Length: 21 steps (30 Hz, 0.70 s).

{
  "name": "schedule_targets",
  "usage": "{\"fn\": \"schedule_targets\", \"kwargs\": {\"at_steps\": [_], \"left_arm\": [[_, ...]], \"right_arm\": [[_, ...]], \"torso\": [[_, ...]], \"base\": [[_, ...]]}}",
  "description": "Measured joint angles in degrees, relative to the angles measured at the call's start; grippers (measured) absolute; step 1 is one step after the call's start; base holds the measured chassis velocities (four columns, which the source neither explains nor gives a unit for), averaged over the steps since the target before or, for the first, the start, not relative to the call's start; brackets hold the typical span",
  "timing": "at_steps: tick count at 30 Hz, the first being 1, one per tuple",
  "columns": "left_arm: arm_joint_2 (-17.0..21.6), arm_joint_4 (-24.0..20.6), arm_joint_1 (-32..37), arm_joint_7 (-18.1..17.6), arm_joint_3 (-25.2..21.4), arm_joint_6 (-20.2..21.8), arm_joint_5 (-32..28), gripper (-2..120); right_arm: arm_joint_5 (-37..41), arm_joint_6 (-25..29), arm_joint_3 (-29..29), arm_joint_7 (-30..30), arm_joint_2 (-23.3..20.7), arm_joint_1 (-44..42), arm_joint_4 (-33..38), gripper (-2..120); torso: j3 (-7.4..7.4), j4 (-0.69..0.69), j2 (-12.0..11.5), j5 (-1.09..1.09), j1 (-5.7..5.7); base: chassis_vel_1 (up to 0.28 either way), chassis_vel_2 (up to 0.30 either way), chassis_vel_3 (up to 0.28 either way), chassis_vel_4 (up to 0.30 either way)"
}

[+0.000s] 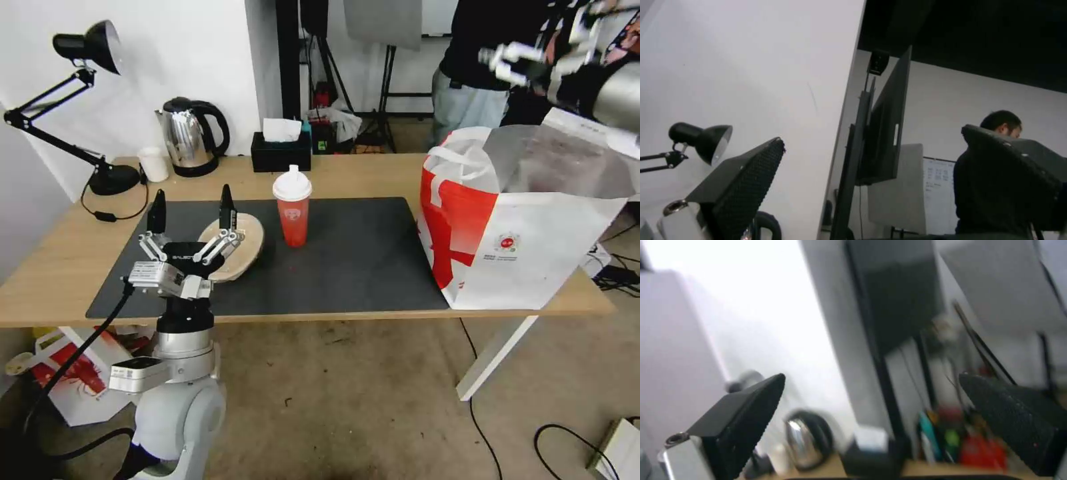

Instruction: Pick up the trash from the table and place it into the takeout bag.

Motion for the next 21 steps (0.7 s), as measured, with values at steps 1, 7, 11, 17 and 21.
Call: {"fn": "schedule_targets", "kwargs": {"at_steps": [1, 7, 11, 17, 21], "left_arm": [[-0.1, -0.2, 0.1, 0.0, -0.1, 0.1, 0.0, 100], [-0.1, -1.0, 0.4, 0.0, -0.6, 0.6, 0.0, 100], [-0.1, -1.4, 0.6, 0.0, -1.0, 0.8, 0.0, 100], [0.0, -1.6, 0.8, 0.0, -1.7, 0.8, 0.0, 100], [-0.1, -1.7, 0.8, -0.1, -2.1, 0.8, -0.1, 100]], "right_arm": [[-1.1, 2.2, -0.7, -1.6, 0.6, 0.3, 0.2, 100], [-3.4, 7.6, -2.7, -5.8, 2.7, 1.2, 0.8, 100], [-4.0, 9.9, -4.0, -7.4, 4.4, 1.5, 1.8, 100], [-4.5, 11.9, -6.5, -7.6, 8.4, 2.2, 3.8, 100], [-4.8, 12.1, -8.7, -6.4, 10.7, 2.8, 5.3, 100]], "torso": [[0.00, 0.00, 0.0, 0.00, 0.00], [0.00, 0.00, 0.0, 0.00, 0.00], [0.00, 0.00, 0.0, 0.02, 0.00], [0.00, 0.01, 0.0, -0.01, 0.00], [0.00, -0.08, 0.0, -0.02, 0.00]], "base": [[0.000, 0.000, 0.000, 0.000], [0.000, 0.000, 0.000, 0.000], [0.000, 0.000, 0.000, 0.000], [0.000, 0.000, 0.000, 0.000], [0.000, 0.000, 0.000, 0.000]]}}
